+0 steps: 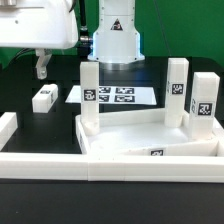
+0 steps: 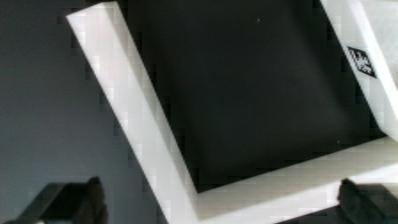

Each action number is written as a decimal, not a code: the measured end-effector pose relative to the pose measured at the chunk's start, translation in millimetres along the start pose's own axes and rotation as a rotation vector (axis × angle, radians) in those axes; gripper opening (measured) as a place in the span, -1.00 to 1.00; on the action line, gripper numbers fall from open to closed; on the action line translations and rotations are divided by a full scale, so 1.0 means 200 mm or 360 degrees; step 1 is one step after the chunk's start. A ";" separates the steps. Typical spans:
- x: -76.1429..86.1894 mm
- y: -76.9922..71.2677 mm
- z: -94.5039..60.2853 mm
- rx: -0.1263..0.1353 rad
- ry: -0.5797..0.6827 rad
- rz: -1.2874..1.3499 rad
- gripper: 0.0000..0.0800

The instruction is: Assemble desk

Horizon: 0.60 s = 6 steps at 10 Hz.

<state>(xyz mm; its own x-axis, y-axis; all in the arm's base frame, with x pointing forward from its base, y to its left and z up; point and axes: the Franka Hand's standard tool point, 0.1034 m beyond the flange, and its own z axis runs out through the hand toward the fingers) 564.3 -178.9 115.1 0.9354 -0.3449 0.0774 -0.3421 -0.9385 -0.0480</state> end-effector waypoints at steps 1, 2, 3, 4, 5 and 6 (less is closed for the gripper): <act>-0.09 0.08 0.05 0.0006 0.0018 0.0088 0.62; -0.19 0.16 0.08 -0.0001 0.0003 0.0066 0.62; -0.26 0.24 0.12 -0.0036 0.0038 -0.0018 0.62; -0.32 0.28 0.16 -0.0085 0.0081 -0.0123 0.62; -0.35 0.24 0.18 -0.0043 0.0001 -0.0067 0.62; -0.32 0.25 0.17 -0.0051 0.0026 -0.0075 0.62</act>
Offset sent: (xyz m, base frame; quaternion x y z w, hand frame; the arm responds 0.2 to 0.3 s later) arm -0.0444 0.0085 -0.0499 0.0436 0.1043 -0.1314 0.9849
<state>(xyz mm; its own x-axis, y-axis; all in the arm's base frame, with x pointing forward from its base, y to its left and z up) 490.9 -203.4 74.9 0.9491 -0.3003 0.0952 -0.3005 -0.9537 -0.0122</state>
